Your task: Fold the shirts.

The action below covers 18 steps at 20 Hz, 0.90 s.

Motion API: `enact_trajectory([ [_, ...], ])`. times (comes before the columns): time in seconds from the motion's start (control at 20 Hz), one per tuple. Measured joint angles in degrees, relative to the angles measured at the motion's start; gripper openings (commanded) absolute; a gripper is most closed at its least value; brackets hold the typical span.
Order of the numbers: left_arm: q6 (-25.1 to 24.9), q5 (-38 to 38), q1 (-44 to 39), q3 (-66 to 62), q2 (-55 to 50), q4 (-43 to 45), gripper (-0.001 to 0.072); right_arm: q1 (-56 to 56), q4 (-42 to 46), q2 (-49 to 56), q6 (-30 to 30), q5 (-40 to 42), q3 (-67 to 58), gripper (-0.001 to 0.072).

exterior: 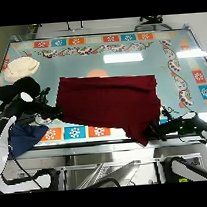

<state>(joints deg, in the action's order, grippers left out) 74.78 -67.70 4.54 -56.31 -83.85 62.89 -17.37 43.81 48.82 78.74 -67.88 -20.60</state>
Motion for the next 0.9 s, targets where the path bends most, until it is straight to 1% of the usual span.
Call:
enact_trajectory([
  [0.05, 0.0, 0.0, 0.0, 0.0, 0.0, 0.0, 0.0013, 0.6, -1.6, 0.0, -1.2, 0.4, -0.1, 0.0148],
  [0.1, 0.0, -0.3, 0.0, 0.0, 0.0, 0.0, 0.0014, 0.8, -3.1, 0.0, -2.1, 0.2, -0.4, 0.008],
  [0.15, 0.0, -0.6, 0.0, 0.0, 0.0, 0.0, 0.0013, 0.7, -5.1, -0.3, -2.8, -1.4, -0.9, 0.0078],
  [0.2, 0.0, -0.9, 0.0, 0.0, 0.0, 0.0, 0.0013, 0.2, -6.4, -0.6, -3.6, -3.8, -1.5, 0.0019],
  [0.4, 0.1, -2.4, 0.0, -0.1, 0.0, 0.3, 0.0013, -4.5, -9.0, -2.8, -5.0, -10.6, -5.0, 0.0019],
  [0.6, 0.1, -3.5, 0.0, -0.2, 0.0, 1.3, 0.0013, -11.1, -9.2, -2.5, -6.8, -13.4, -10.5, 0.0019],
  [0.75, 0.4, -3.9, 0.1, -1.4, 0.0, 2.5, 0.0013, -12.5, -11.4, 1.9, -9.1, -13.5, -16.1, 0.0019],
  [0.9, 1.1, -3.1, -0.1, -6.4, 0.0, 2.8, 0.0012, -10.4, -15.5, 9.9, -11.1, -12.4, -25.3, 0.0019],
])
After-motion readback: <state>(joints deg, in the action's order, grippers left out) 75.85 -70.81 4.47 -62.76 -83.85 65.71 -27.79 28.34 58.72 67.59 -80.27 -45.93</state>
